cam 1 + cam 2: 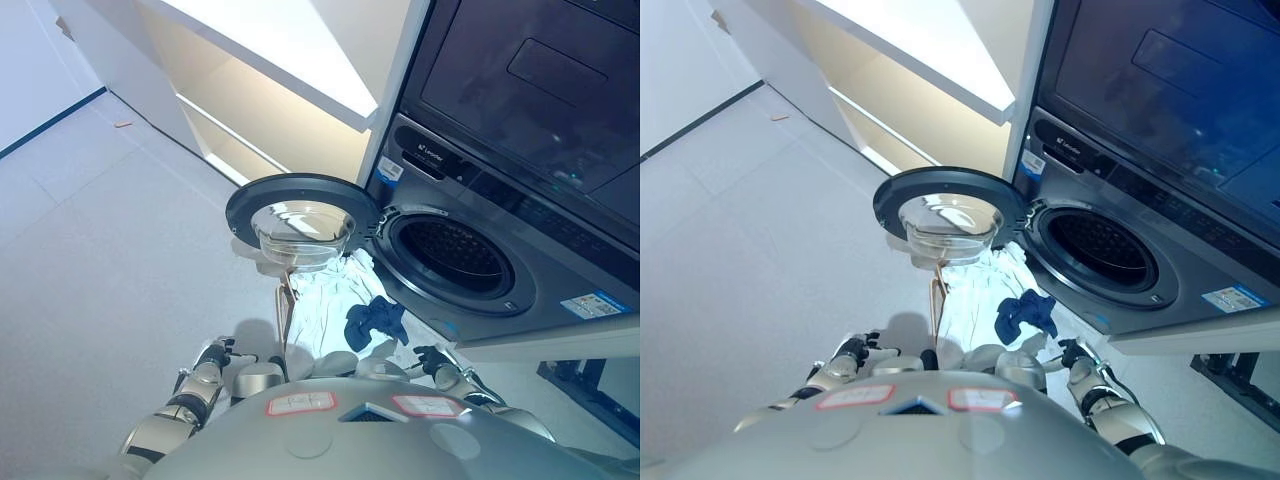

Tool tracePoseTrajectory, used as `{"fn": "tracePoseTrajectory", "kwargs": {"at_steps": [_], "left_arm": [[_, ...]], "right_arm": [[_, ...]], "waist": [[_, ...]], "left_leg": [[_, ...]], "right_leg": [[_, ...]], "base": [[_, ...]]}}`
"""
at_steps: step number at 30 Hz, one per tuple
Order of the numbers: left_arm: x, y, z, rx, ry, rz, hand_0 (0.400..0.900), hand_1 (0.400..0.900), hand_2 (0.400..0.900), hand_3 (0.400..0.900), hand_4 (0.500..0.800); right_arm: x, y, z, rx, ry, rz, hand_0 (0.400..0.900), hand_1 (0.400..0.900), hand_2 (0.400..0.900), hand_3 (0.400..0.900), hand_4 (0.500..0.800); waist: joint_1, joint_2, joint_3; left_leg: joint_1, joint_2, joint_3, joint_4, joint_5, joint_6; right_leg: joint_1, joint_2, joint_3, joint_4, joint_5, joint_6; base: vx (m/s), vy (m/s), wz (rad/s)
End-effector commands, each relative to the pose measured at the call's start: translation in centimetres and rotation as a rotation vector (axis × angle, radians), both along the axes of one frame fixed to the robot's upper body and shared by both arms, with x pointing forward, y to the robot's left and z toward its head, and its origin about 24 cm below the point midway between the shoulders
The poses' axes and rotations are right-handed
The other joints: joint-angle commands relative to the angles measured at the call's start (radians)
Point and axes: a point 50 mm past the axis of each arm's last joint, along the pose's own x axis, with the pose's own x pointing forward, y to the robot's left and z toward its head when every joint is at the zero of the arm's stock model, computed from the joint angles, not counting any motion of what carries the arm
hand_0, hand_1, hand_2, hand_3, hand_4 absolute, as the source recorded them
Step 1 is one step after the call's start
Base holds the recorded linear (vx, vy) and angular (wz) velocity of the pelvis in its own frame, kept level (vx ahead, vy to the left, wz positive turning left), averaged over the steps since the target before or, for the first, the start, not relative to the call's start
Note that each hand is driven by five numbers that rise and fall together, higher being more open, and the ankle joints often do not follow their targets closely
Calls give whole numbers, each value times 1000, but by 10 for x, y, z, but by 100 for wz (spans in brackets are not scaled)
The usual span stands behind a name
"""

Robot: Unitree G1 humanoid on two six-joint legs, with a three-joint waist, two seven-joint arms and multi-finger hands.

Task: Put the clothes in the basket into the washing machine.

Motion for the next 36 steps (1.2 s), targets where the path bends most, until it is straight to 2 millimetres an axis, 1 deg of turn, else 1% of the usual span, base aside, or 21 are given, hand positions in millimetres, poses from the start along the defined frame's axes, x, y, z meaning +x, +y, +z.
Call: {"fn": "tracePoseTrajectory", "kwargs": {"at_steps": [1, 6, 9, 13, 15, 17, 18, 19, 20, 22, 23, 24, 25, 26, 28, 32, 36], "left_arm": [[20, 4, 3, 0, -57, 59, 900, 900, 900, 900, 800], [20, 7, 4, 20, -55, 62, 900, 900, 900, 900, 800], [26, 7, 6, 22, -89, 68, 900, 900, 900, 900, 800], [48, 11, 15, 45, -212, 99, 900, 900, 900, 900, 800], [59, 14, 19, 59, -268, 137, 900, 900, 900, 900, 800], [47, 21, 17, 63, -248, 185, 900, 900, 900, 900, 800], [41, 23, 16, 70, -234, 203, 900, 900, 900, 900, 800], [41, 24, 16, 81, -235, 223, 900, 900, 900, 900, 800], [44, 25, 17, 87, -250, 236, 900, 900, 900, 900, 800], [52, 24, 19, 96, -281, 249, 900, 900, 900, 900, 800], [56, 23, 20, 97, -296, 248, 900, 900, 900, 900, 800], [57, 23, 20, 97, -297, 249, 900, 900, 900, 900, 800], [60, 20, 21, 99, -313, 255, 900, 900, 900, 900, 800], [63, 19, 22, 101, -326, 259, 900, 900, 900, 900, 800], [69, 16, 24, 98, -355, 257, 900, 900, 900, 900, 800], [88, 11, 32, 88, -441, 270, 900, 900, 900, 900, 800], [112, 8, 45, 67, -552, 295, 900, 900, 900, 900, 800]], "right_arm": [[15, -20, 7, -67, -16, -25, 900, 900, 900, 900, 800], [21, -19, 8, -79, -32, 14, 900, 900, 900, 900, 800], [32, -18, 10, -97, -59, 92, 900, 900, 900, 900, 800], [66, -12, 18, -141, -142, 305, 900, 900, 900, 900, 800], [86, -12, 26, -185, -187, 419, 900, 900, 900, 900, 800], [99, -13, 32, -212, -225, 478, 900, 900, 900, 900, 800], [108, -14, 36, -236, -250, 508, 900, 900, 900, 900, 800], [118, -15, 41, -260, -286, 528, 900, 900, 900, 900, 800], [128, -16, 47, -289, -313, 552, 900, 900, 900, 900, 800], [155, -15, 62, -353, -396, 603, 900, 900, 900, 900, 800], [163, -15, 68, -377, -423, 619, 900, 900, 900, 900, 800], [164, -15, 68, -378, -424, 619, 900, 900, 900, 900, 800], [181, -16, 81, -429, -484, 644, 900, 900, 900, 900, 800], [189, -18, 88, -457, -517, 648, 900, 900, 900, 900, 800], [203, -22, 100, -506, -559, 655, 900, 900, 900, 900, 800], [233, -26, 130, -597, -669, 667, 900, 900, 900, 900, 800], [250, -37, 153, -691, -726, 628, 900, 900, 900, 900, 800]], "waist": [[2, -13, 10], [5, -12, 16], [10, -12, 23], [17, -10, 54], [24, -8, 83], [35, -8, 108], [43, -6, 127], [48, -3, 152], [51, 1, 176], [55, 9, 226], [57, 13, 239], [56, 13, 236], [59, 23, 261], [59, 29, 276], [62, 43, 299], [71, 76, 349], [80, 110, 378]], "left_leg": [[-25, -13, -52, 4, -26, -22], [-30, -13, -57, 4, -25, -21], [-38, -15, -62, 6, -23, -21], [-81, -15, -70, 14, -9, -24], [-116, -15, -73, 21, 3, -26], [-164, -19, -85, 38, 13, -26], [-191, -22, -90, 52, 16, -26], [-224, -26, -97, 71, 18, -25], [-257, -30, -102, 86, 21, -25], [-330, -34, -106, 118, 32, -26], [-351, -33, -107, 125, 37, -27], [-356, -33, -108, 127, 37, -27], [-397, -31, -106, 139, 46, -28], [-423, -32, -107, 149, 50, -29], [-467, -32, -112, 169, 56, -30], [-583, -43, -122, 232, 65, -39], [-725, -67, -134, 321, 61, -52]], "right_leg": [[15, -8, 26, 51, -45, 44], [12, -8, 24, 54, -47, 43], [6, -8, 19, 56, -47, 43], [-32, -8, 13, 67, -44, 41], [-67, -9, 9, 79, -40, 40], [-107, -14, -1, 96, -37, 39], [-129, -15, -7, 109, -37, 38], [-157, -18, -14, 126, -38, 36], [-187, -19, -18, 142, -37, 34], [-263, -25, -27, 177, -33, 30], [-284, -27, -29, 185, -31, 29], [-290, -28, -29, 187, -32, 29], [-331, -33, -36, 206, -29, 27], [-359, -37, -38, 221, -29, 26], [-408, -42, -45, 256, -34, 23], [-524, -62, -67, 336, -51, 17], [-651, -89, -96, 440, -75, 16]], "base": [[0, 0, 0], [10, -3, 3], [2, -10, 5], [-71, -19, 8], [-128, -26, 10], [-143, -34, 21], [-187, -42, 22], [-223, -41, 19], [-238, -39, 16], [-237, -26, 10], [-148, -8, 4], [-121, -9, 7], [-114, -12, 10], [-146, -12, 15], [-109, -2, 15], [-131, -16, 24], [-131, -41, 38]]}}
